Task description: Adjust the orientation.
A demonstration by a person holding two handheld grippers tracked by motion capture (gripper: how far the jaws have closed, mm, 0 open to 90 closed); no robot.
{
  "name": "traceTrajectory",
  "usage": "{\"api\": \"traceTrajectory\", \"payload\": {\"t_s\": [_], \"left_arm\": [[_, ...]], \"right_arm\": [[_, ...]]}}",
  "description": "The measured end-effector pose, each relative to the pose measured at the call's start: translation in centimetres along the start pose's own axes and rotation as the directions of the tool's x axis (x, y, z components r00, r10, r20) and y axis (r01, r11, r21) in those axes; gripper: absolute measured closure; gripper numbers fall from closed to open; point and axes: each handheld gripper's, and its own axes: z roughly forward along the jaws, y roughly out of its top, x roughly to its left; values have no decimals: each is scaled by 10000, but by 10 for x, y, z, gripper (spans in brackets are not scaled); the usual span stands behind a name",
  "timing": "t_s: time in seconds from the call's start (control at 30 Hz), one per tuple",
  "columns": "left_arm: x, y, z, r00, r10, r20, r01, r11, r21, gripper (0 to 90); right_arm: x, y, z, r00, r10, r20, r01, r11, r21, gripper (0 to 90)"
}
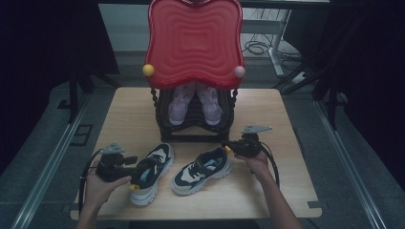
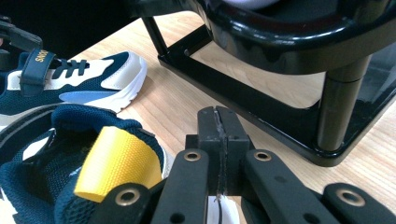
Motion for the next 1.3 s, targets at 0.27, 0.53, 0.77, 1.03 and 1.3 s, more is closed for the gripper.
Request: {"api": "traceTrajectory", "payload": {"t_s": [0.27, 0.53, 0.77, 1.03, 1.3], "left_arm": [[0, -1, 0, 10000, -16, -8, 16, 10000, 22, 418], [0, -1, -1, 10000, -13, -2, 13, 10000, 24, 418], [0, -1, 0, 10000, -10, -15, 10, 10000, 51, 419], [0, -1, 0, 10000, -10, -4, 10, 10000, 54, 418], [0, -2, 1, 10000, -25, -10, 26, 10000, 66, 418]], "right_arm": [[8, -5, 2, 9995, -169, -250, 172, 9997, 152, 895], [16, -5, -3, 9989, -445, -128, 447, 9989, 147, 896], [19, -13, -12, 9987, -505, -63, 506, 9987, 71, 896], [25, -23, -26, 9982, -596, 10, 596, 9982, 69, 896], [36, -35, -42, 9972, -751, 53, 750, 9971, 124, 896]]}}
